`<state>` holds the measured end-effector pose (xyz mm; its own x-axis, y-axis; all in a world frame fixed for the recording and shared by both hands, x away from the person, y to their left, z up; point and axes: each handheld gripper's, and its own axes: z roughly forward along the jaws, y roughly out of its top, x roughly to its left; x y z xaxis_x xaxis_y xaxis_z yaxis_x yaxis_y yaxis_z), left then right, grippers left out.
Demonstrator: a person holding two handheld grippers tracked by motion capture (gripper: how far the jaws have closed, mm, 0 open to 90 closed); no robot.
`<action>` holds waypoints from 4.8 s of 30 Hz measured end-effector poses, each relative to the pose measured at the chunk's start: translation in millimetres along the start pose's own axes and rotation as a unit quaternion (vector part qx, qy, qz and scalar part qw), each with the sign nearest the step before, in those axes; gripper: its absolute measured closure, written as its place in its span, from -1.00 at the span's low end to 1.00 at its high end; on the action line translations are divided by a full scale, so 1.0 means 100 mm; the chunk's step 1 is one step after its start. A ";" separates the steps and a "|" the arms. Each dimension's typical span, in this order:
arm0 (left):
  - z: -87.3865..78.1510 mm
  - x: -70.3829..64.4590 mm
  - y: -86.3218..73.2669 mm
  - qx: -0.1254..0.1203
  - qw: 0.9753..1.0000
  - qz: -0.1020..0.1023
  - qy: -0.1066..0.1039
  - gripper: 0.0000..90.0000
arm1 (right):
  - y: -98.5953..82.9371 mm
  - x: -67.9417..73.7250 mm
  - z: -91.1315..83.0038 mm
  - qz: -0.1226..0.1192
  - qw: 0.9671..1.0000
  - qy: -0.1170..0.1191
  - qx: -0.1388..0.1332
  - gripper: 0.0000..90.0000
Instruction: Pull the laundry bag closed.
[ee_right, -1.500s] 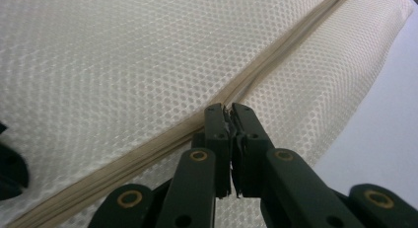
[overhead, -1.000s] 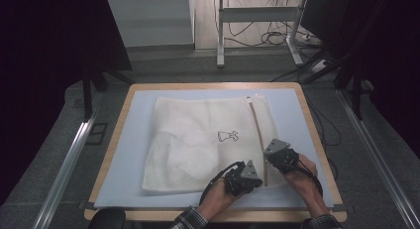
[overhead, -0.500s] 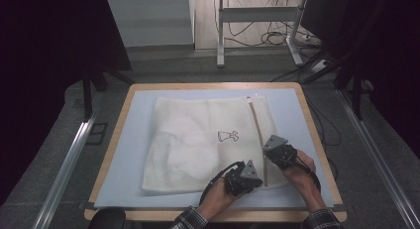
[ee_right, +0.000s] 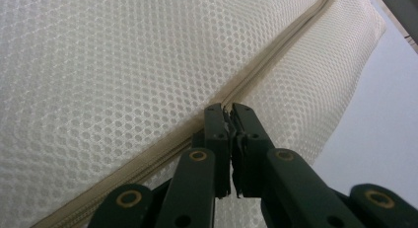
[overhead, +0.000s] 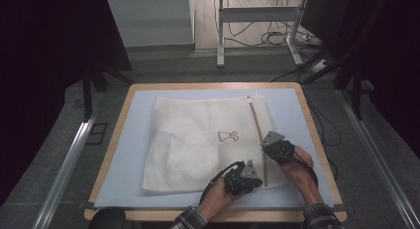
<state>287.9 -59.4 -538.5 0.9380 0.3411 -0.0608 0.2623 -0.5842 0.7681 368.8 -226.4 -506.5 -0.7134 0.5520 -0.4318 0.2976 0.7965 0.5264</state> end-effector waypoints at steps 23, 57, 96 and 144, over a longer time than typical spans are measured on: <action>-0.01 0.02 0.00 0.005 1.000 0.006 -0.002 0.99 | 0.11 -0.13 0.15 -0.015 1.000 -0.015 0.002 0.90; -0.01 0.01 0.00 0.005 1.000 0.008 0.000 0.99 | 0.28 -0.31 0.37 -0.029 0.998 -0.049 0.017 0.90; -0.01 0.01 0.00 0.006 1.000 0.009 0.001 0.99 | 0.46 -0.63 0.68 0.006 0.999 -0.042 0.019 0.90; 0.00 0.00 0.00 0.004 1.000 0.005 0.001 1.00 | 0.67 -0.99 1.09 0.075 0.996 -0.039 0.008 0.89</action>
<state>288.2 -59.4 -538.1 0.9403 0.3365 -0.0510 0.2538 -0.5935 0.7638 528.9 -201.1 -508.6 -0.6083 0.6825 -0.4052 0.4084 0.7069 0.5775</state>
